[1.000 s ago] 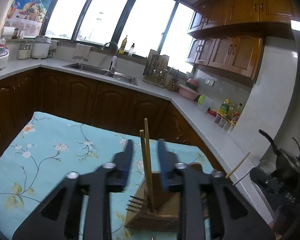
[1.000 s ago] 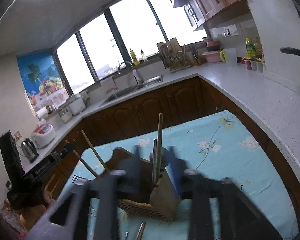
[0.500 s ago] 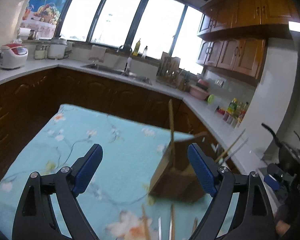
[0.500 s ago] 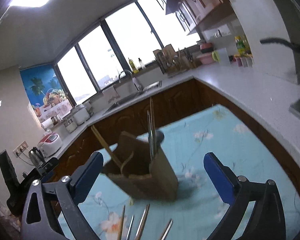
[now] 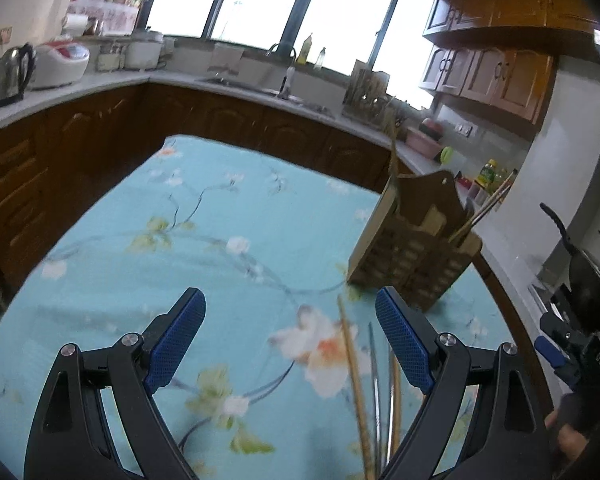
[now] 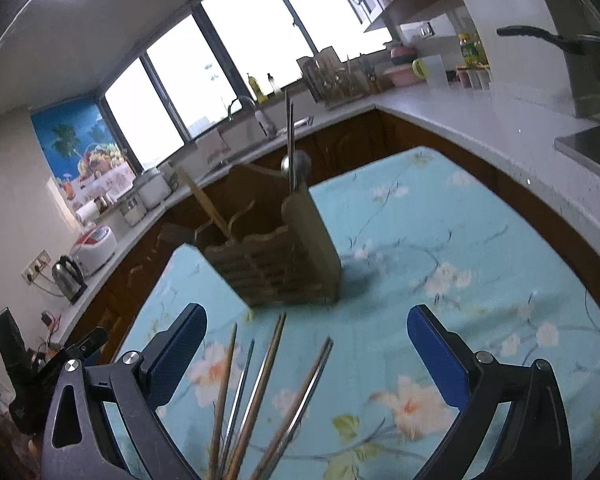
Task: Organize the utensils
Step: 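Move both open tools back down to the chopsticks on the tablecloth, then grasp a wooden chopstick with the left tool while the right tool grasps another chopstick, then lift both chopsticks and lower them upright into the wooden holder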
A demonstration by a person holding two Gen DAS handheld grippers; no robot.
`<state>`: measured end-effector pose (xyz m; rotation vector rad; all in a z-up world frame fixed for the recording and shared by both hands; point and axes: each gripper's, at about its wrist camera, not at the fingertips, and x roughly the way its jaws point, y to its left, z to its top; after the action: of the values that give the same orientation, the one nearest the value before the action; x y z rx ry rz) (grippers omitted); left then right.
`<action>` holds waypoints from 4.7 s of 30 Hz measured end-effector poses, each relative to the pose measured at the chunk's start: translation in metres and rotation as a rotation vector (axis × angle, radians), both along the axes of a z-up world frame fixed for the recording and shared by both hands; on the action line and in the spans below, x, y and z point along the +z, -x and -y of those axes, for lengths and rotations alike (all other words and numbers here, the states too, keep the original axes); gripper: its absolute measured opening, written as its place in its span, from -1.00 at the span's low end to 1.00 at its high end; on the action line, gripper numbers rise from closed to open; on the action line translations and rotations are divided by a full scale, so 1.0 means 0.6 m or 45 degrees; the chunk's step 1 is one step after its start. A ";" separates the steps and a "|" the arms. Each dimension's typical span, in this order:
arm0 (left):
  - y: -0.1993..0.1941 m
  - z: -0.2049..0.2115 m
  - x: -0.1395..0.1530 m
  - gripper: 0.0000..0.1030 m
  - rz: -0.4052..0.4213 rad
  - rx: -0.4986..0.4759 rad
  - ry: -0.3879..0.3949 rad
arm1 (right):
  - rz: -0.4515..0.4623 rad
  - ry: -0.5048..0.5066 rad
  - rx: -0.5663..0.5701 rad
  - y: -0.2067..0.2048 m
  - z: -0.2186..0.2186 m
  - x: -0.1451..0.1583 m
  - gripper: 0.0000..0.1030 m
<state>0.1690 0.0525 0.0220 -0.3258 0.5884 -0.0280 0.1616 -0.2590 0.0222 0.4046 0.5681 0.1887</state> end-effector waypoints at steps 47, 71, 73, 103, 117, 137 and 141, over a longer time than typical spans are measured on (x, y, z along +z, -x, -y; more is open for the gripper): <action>-0.138 0.063 -0.101 0.73 -0.390 -0.194 -0.120 | -0.398 0.297 0.316 -0.113 -0.119 -0.138 -0.72; -0.220 0.145 -0.129 -0.15 -0.454 -0.360 -0.278 | -0.417 0.310 0.296 -0.099 -0.072 -0.131 -0.64; -0.226 0.147 -0.129 -0.16 -0.455 -0.369 -0.270 | -0.418 0.317 0.303 -0.100 -0.075 -0.131 -0.65; -0.133 0.113 0.014 -0.92 -0.210 -0.493 -0.067 | -0.212 0.246 0.305 -0.067 -0.064 -0.013 -0.90; -0.010 0.093 0.136 -0.92 0.044 -0.534 -0.049 | 0.071 0.194 0.243 0.006 -0.035 0.125 -0.90; -0.001 0.086 0.189 -0.92 0.176 -0.474 -0.032 | 0.152 0.172 0.197 0.017 -0.019 0.156 -0.90; -0.008 0.087 0.199 -0.92 0.197 -0.462 -0.026 | 0.160 0.171 0.188 0.012 -0.017 0.160 -0.90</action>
<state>0.1740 0.0002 0.1412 -0.1917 0.4877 -0.3930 0.1542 -0.2487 0.1181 0.2190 0.4834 0.3135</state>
